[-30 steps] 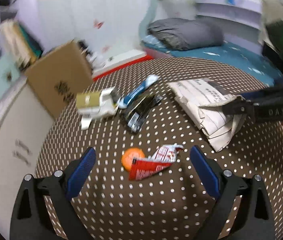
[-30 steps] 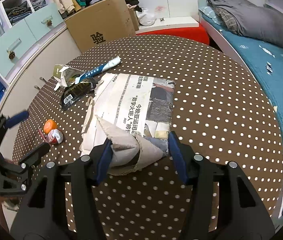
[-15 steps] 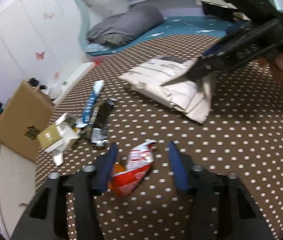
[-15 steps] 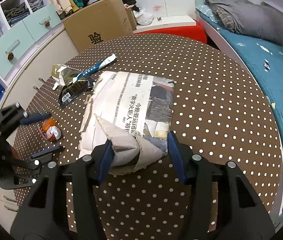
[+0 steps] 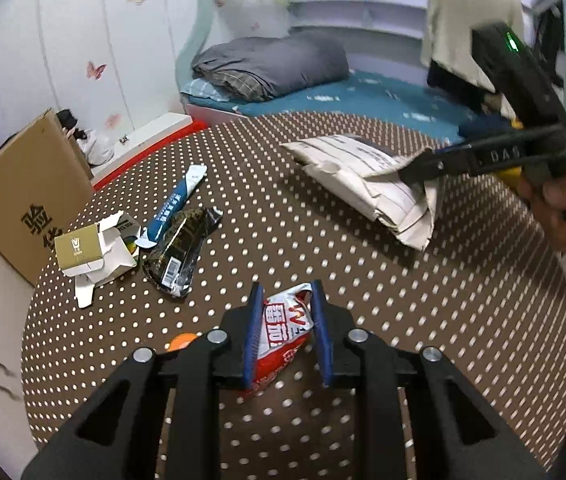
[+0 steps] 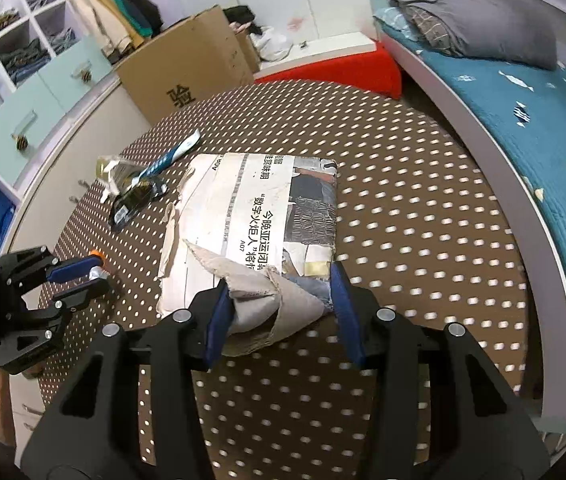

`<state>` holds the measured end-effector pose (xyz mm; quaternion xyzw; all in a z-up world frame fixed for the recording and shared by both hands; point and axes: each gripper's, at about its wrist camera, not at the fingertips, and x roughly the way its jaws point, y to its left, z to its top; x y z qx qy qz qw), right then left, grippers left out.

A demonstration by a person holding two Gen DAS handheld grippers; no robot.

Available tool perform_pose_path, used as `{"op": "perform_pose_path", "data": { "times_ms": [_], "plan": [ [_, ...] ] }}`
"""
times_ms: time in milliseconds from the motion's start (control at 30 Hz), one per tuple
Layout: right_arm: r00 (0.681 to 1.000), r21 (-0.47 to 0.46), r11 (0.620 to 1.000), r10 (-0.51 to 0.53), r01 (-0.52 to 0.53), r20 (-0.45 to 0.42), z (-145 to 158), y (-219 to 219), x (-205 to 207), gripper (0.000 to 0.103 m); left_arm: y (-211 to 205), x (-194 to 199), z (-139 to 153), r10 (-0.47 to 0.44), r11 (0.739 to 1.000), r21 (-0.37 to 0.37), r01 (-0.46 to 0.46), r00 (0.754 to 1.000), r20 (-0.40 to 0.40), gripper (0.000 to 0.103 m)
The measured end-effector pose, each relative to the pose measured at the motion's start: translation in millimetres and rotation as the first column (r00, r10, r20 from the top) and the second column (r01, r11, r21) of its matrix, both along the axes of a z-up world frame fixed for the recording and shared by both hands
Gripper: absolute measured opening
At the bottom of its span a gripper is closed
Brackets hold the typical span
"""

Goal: Collect trash
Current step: 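Carry both items to the blue bin and open both tools over it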

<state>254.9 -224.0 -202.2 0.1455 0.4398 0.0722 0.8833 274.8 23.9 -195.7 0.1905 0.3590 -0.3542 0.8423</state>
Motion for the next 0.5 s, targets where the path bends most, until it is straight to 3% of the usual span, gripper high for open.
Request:
{"op": "perform_pose_path", "data": {
  "times_ms": [200,500],
  "plan": [
    [0.998,0.016,0.998,-0.057,0.057,0.030,10,-33,-7,0.046,-19,1,16,0.061,0.994,-0.092,-0.063,0.998,-0.027,0.023],
    [0.988,0.051,0.991,-0.128,0.124,0.085,28,-82,-16,0.046,-70,3,50,0.073,0.978,-0.192,-0.078,0.997,-0.033,0.023]
  ]
}}
